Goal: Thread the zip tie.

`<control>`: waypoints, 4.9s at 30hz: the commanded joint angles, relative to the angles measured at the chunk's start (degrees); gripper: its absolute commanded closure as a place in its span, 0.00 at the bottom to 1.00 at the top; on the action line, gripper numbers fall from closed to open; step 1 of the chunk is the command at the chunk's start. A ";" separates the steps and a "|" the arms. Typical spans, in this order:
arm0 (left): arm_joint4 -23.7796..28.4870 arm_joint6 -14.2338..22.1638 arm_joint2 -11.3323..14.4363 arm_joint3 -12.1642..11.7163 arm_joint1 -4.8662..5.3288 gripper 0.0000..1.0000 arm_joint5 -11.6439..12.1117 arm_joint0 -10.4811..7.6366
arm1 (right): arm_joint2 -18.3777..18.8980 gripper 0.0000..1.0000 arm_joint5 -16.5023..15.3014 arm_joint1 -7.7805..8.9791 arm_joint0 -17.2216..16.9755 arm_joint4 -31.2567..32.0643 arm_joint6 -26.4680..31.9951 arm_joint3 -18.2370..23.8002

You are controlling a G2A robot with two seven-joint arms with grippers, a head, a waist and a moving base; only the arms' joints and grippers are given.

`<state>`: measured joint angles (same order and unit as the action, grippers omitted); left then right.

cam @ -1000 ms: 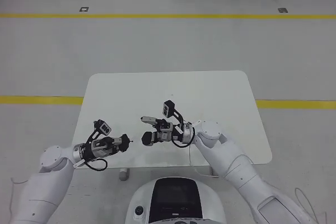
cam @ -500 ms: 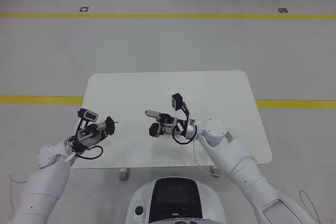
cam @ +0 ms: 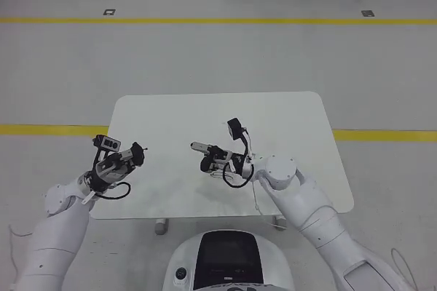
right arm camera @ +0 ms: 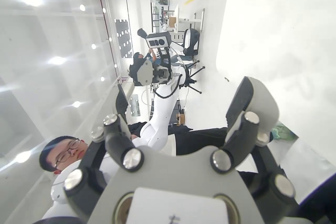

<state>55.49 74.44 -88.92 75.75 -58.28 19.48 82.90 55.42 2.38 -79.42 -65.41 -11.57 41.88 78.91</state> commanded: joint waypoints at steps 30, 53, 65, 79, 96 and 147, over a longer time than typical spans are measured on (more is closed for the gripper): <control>-13.09 0.13 -7.93 -0.47 -2.93 1.00 -0.37 -0.86 | -14.79 0.00 3.93 0.50 15.93 51.16 14.25 -5.37; -11.92 1.68 -7.91 -1.05 -2.69 1.00 0.00 -0.92 | -24.62 0.00 -9.88 -3.90 25.01 57.45 19.64 -18.85; -11.92 1.68 -7.91 -1.05 -2.69 1.00 0.00 -0.92 | -26.74 0.00 -12.63 -5.01 25.95 60.78 18.37 -22.56; -11.92 1.68 -7.91 -1.05 -2.69 1.00 0.00 -0.92 | -27.50 0.89 -17.35 -6.21 25.71 62.21 17.80 -24.55; -11.92 1.68 -7.91 -1.05 -2.69 1.00 0.00 -0.92 | -28.98 0.82 -19.93 -9.06 26.03 61.49 16.49 -31.16; -11.92 1.68 -7.91 -1.05 -2.69 1.00 0.00 -0.92 | -34.05 0.78 -21.86 -13.46 29.54 57.25 17.17 -39.99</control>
<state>43.58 76.13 -96.83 74.70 -60.97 19.48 81.99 21.47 -19.48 -93.03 -35.72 45.70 58.90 38.61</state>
